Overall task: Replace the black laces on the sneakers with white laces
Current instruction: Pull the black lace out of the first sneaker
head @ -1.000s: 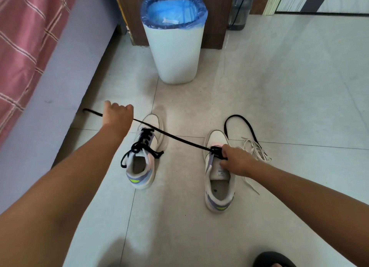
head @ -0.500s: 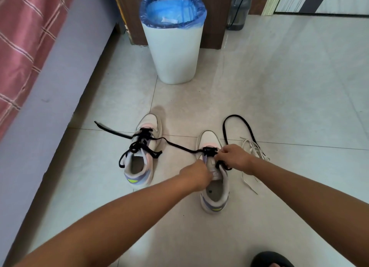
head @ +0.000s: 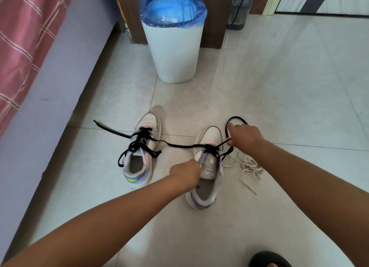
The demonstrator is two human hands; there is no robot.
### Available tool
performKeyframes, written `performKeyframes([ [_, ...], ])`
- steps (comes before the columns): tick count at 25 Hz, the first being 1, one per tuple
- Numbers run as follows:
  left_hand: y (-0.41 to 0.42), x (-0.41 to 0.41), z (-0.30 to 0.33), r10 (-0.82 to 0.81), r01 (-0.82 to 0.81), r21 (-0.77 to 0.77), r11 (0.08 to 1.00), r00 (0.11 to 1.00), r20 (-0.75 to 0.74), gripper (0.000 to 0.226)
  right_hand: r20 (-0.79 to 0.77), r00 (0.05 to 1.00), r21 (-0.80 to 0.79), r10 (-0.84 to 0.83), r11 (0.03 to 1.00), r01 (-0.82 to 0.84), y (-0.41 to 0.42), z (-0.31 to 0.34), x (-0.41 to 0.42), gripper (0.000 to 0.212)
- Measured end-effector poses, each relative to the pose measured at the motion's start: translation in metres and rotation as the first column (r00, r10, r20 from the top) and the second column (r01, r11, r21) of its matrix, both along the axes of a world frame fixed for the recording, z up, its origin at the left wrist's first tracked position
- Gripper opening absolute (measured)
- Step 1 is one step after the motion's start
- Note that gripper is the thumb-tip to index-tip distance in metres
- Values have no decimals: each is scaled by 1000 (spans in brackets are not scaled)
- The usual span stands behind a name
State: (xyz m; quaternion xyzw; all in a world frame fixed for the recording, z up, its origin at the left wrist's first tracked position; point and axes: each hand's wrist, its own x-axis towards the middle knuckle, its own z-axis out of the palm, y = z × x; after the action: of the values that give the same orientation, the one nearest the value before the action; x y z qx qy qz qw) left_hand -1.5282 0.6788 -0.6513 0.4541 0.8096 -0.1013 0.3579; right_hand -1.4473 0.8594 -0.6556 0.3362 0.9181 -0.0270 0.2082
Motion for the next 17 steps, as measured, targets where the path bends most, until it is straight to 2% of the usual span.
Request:
performKeyframes([
  [2, 6, -7, 9, 12, -12, 30, 999, 1000, -3, 26, -12, 997, -40, -82, 996, 81, 7, 8, -4, 35],
  [4, 14, -15, 16, 40, -41, 31, 999, 999, 15, 28, -133, 947, -211, -291, 942, 260, 11, 6, -13, 30],
  [5, 17, -19, 18, 62, -62, 29, 998, 998, 24, 28, -212, 870, -376, -445, 859, 348, 12, 1, -15, 27],
  [6, 18, -22, 19, 79, -80, 27, 996, 997, 22, 28, -250, 742, -568, -622, 715, 409, 10, -3, -18, 28],
  [7, 17, -25, 18, 85, -86, 26, 996, 996, 13, 27, -239, 673, -656, -700, 628, 419, 7, -3, -19, 29],
  [8, 13, -26, 18, 73, -73, 19, 997, 997, 4, 26, -295, 691, -634, -660, 676, 375, 6, -6, -15, 27],
  [9, 7, -25, 18, 43, -43, 4, 999, 999, 1, 25, -386, 844, -351, -371, 906, 237, 9, -7, -10, 24],
  [10, 2, -25, 18, 5, -5, -11, 1000, 1000, 9, 25, -399, 917, 62, 19, 998, 6, 17, -12, -3, 23],
  [11, -4, -24, 18, -29, 29, -21, 999, 999, 25, 24, -339, 886, 354, 316, 916, -191, 23, -12, 2, 25],
  [12, -8, -24, 19, -51, 52, -25, 998, 998, 39, 24, -234, 861, 493, 453, 818, -297, 30, -9, 4, 28],
  [14, -12, -27, 24, -53, 53, -10, 999, 998, 32, 24, -118, 905, 510, 409, 807, -298, 40, 6, 4, 28],
  [17, -12, -32, 31, -75, 76, 18, 997, 996, -47, 23, -56, 988, 389, 146, 914, -114, 56, 18, 5, 38],
])
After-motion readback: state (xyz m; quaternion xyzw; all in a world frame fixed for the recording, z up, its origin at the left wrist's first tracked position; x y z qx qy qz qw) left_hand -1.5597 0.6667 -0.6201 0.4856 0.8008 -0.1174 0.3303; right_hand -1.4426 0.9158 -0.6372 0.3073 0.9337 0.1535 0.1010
